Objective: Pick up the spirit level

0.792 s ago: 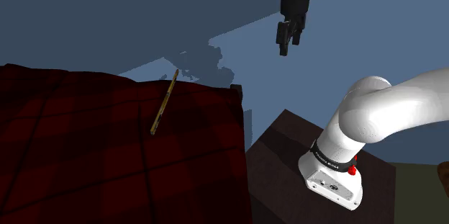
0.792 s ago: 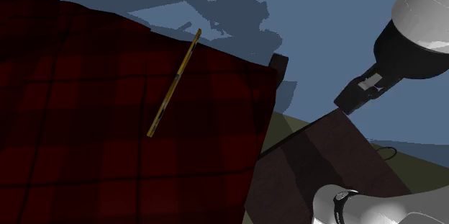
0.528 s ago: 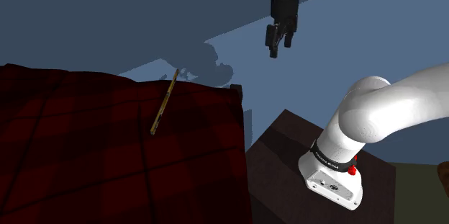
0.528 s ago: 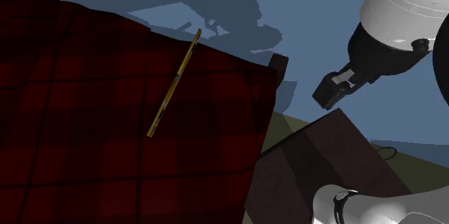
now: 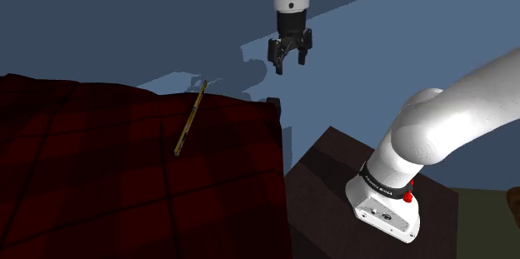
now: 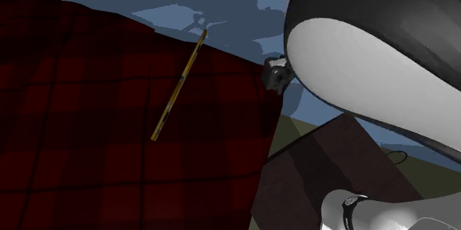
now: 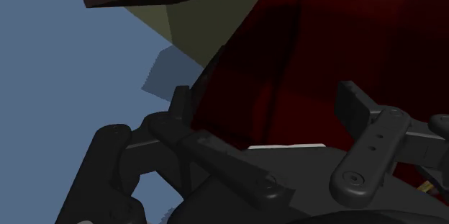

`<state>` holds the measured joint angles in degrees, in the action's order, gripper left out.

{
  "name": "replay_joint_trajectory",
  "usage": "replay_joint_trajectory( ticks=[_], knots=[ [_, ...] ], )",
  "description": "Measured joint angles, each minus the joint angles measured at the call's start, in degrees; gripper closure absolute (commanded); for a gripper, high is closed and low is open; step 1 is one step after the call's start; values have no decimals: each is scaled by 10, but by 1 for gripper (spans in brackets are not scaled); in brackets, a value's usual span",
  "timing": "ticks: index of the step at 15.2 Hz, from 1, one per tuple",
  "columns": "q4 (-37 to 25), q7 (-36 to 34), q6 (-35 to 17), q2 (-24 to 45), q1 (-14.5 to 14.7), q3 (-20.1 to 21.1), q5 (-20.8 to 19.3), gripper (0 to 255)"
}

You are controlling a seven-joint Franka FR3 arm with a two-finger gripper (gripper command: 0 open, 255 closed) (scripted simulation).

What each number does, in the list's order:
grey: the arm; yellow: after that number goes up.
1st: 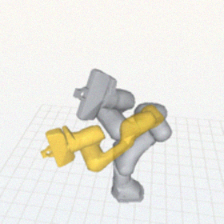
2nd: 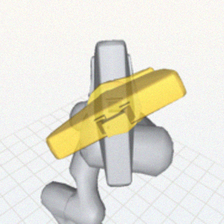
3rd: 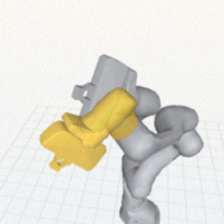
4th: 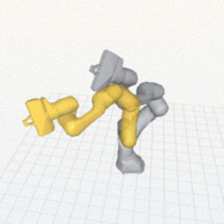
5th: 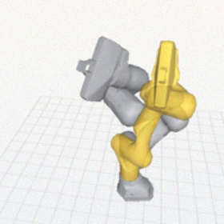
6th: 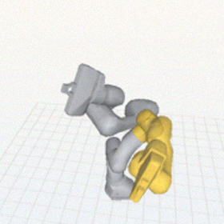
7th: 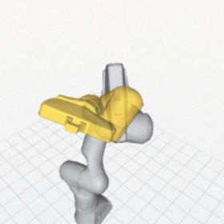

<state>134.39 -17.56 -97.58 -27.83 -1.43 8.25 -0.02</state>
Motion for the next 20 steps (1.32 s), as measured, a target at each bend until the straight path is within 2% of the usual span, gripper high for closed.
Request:
replay_joint_trajectory(
  ticks=[9,14,20],
  knots=[
    [-102,-151,-97,183,-13,42,5,0],
    [-192,-231,-134,300,-14,49,-12,0],
    [-318,-313,-147,428,-7,42,-34,0]
  ],
)
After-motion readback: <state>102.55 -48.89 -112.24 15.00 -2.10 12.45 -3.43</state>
